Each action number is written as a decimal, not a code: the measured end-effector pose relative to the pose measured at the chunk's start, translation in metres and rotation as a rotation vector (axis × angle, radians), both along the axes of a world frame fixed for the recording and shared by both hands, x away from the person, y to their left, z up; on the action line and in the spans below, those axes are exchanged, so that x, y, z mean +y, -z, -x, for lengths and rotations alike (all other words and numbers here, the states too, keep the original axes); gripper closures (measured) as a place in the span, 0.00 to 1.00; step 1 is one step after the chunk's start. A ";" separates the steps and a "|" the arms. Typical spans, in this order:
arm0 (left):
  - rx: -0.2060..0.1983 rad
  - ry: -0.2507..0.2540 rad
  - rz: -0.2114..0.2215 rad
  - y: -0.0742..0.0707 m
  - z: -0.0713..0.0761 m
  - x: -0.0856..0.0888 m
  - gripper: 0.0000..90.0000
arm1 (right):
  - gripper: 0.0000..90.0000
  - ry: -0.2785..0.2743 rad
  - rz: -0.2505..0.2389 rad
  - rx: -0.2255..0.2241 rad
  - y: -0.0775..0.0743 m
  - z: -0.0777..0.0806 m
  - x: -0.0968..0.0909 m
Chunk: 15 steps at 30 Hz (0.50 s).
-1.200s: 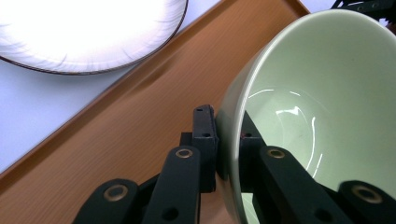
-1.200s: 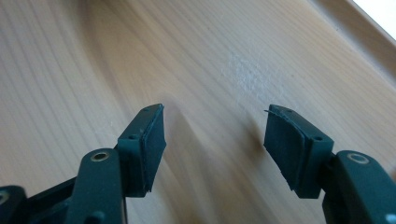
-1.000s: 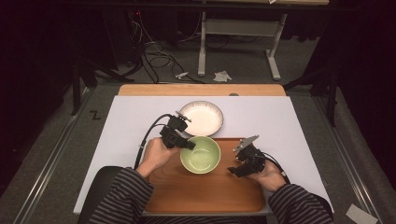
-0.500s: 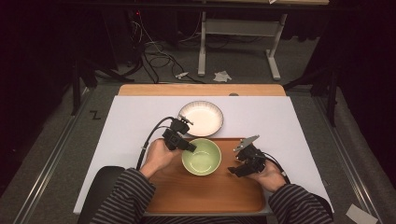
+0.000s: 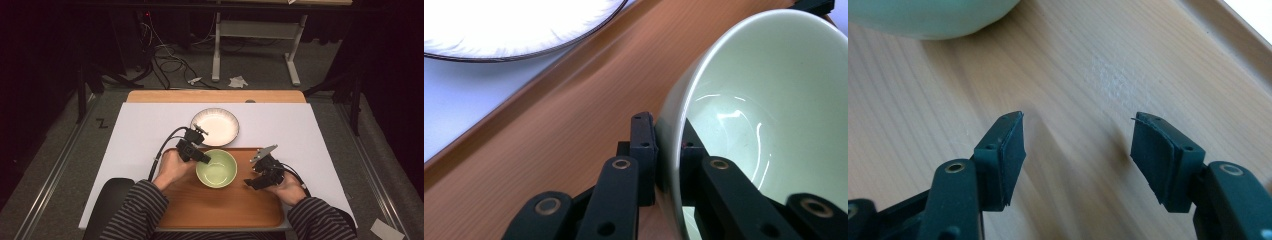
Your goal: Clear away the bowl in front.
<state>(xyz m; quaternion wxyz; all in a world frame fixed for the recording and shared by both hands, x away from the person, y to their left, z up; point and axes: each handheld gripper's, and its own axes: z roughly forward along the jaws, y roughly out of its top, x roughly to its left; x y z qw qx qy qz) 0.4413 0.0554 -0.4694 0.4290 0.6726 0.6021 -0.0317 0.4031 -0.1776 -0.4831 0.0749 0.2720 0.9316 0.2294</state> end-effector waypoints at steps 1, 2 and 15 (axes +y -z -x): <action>0.002 0.001 0.000 0.001 0.000 0.000 0.93 | 0.45 0.002 0.001 0.000 0.000 0.000 0.000; 0.003 0.000 0.001 0.001 0.000 0.000 0.93 | 0.45 -0.003 -0.001 -0.001 0.000 0.000 0.000; -0.003 -0.009 0.011 0.007 -0.002 -0.005 0.93 | 0.44 -0.002 0.001 0.003 0.000 0.000 0.000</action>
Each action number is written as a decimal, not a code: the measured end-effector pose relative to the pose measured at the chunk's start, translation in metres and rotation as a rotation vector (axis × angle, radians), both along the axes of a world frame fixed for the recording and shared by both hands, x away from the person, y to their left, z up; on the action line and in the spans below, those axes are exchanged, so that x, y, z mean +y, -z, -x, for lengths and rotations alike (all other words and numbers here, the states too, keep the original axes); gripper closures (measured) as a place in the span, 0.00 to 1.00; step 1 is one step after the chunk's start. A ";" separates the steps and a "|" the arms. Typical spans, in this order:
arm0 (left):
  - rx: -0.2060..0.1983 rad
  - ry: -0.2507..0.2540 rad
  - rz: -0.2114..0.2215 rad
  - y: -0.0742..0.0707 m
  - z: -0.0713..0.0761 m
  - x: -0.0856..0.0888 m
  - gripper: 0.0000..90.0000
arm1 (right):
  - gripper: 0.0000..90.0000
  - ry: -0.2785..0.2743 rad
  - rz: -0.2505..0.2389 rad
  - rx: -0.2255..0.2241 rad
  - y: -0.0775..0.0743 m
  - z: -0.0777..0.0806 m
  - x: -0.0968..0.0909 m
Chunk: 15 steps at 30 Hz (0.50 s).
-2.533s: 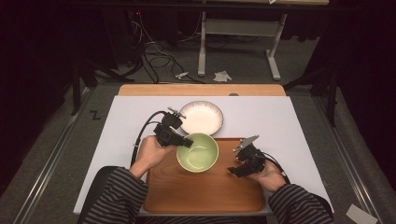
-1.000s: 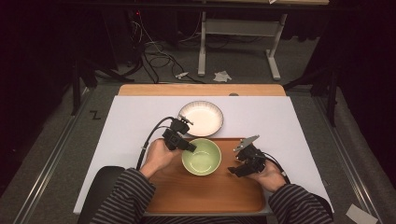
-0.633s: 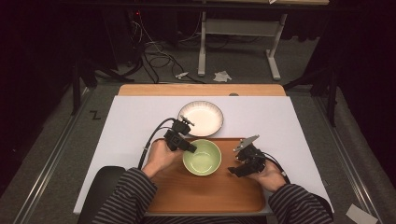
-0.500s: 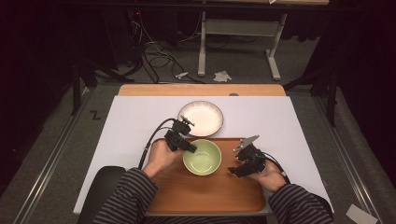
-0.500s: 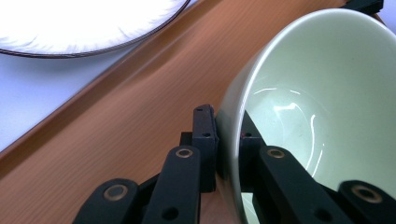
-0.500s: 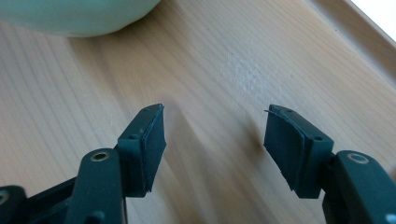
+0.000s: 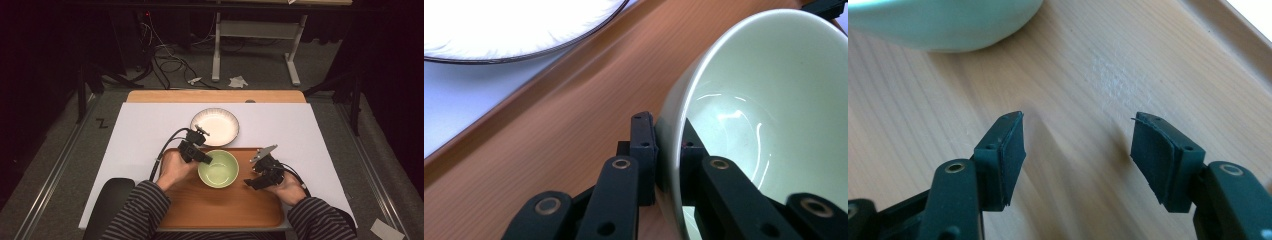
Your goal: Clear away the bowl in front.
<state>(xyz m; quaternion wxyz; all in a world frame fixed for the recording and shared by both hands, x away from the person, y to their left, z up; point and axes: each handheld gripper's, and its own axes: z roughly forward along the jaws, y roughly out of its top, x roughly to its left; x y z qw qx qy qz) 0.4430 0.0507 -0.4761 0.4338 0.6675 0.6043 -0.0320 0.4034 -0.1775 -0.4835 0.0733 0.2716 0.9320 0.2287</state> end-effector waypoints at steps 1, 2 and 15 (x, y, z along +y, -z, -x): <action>0.000 0.003 -0.001 0.001 0.000 0.000 0.93 | 0.44 0.000 0.000 0.000 0.000 0.000 0.000; -0.001 0.002 -0.001 0.001 0.000 -0.001 0.93 | 0.45 0.004 -0.001 0.002 0.000 0.001 0.000; 0.001 -0.005 0.002 0.004 -0.001 -0.002 0.92 | 0.45 0.007 0.000 0.002 0.000 0.001 0.000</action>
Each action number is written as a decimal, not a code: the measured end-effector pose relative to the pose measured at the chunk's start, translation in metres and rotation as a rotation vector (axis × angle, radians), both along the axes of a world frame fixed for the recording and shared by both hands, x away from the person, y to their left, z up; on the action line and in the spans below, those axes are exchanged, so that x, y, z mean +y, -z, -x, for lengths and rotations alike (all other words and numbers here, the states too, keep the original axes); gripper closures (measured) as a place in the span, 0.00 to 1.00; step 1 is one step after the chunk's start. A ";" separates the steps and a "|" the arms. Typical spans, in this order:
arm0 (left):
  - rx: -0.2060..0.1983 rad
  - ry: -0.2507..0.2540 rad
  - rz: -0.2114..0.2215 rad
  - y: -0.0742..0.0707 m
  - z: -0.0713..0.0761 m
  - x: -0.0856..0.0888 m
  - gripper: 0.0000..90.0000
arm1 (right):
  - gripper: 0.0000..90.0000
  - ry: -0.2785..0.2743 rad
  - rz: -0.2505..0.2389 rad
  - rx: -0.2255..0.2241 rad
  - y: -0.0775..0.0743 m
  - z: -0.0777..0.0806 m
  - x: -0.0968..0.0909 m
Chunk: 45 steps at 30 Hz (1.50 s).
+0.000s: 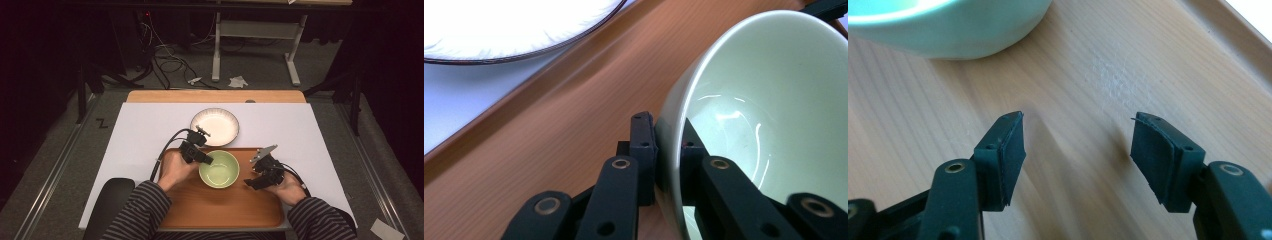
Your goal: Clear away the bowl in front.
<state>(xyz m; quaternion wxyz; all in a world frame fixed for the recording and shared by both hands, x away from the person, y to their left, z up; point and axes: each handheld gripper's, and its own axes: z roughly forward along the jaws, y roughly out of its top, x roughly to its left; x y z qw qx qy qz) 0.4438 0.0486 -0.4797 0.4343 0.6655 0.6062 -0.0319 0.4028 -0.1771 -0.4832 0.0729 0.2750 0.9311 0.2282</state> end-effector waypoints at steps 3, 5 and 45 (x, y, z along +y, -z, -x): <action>0.007 -0.003 0.006 0.002 -0.002 0.000 0.92 | 0.44 -0.004 0.003 0.000 0.001 0.000 0.000; 0.007 -0.005 0.005 0.003 -0.003 0.000 0.93 | 0.44 -0.008 0.001 -0.001 0.001 0.000 0.000; -0.047 0.014 0.025 -0.003 0.007 -0.003 0.65 | 0.44 -0.006 0.002 0.000 0.001 0.000 0.001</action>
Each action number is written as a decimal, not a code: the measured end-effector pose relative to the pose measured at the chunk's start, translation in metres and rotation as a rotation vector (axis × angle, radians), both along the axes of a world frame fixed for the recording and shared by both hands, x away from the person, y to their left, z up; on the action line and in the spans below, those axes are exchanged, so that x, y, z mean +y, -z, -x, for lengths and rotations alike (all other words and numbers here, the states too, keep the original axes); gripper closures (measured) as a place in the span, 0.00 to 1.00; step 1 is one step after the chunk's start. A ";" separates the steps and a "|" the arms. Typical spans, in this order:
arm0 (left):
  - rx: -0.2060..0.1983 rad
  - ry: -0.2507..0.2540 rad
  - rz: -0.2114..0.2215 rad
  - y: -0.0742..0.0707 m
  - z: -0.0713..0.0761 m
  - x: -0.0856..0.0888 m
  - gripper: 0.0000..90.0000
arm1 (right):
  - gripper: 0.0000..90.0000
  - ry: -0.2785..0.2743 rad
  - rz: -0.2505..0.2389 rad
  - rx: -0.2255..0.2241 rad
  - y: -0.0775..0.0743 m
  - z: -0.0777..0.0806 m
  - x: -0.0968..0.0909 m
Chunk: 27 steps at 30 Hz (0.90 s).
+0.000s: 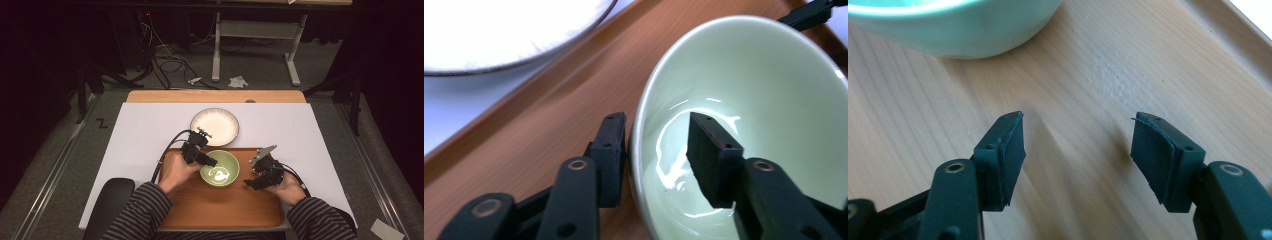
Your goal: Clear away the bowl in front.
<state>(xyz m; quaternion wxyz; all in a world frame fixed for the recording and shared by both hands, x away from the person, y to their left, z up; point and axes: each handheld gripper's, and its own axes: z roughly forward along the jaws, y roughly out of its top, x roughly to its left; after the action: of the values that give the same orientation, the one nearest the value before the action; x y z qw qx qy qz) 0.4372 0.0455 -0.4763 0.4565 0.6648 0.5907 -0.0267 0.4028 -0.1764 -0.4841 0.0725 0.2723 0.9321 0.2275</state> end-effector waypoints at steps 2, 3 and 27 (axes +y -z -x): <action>-0.019 -0.007 0.012 -0.004 0.001 0.002 0.63 | 0.44 -0.001 -0.001 0.000 0.000 0.000 0.000; -0.022 -0.007 0.016 -0.006 0.001 0.003 0.61 | 0.44 0.000 -0.001 0.001 0.000 0.000 0.000; -0.077 -0.053 0.078 -0.032 0.007 0.024 0.55 | 0.44 -0.001 0.003 -0.001 0.000 0.000 0.000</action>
<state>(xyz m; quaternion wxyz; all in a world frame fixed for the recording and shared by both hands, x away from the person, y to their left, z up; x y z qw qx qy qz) 0.4301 0.0699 -0.4445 0.5049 0.6313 0.5886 -0.0121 0.4025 -0.1762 -0.4842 0.0736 0.2717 0.9325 0.2263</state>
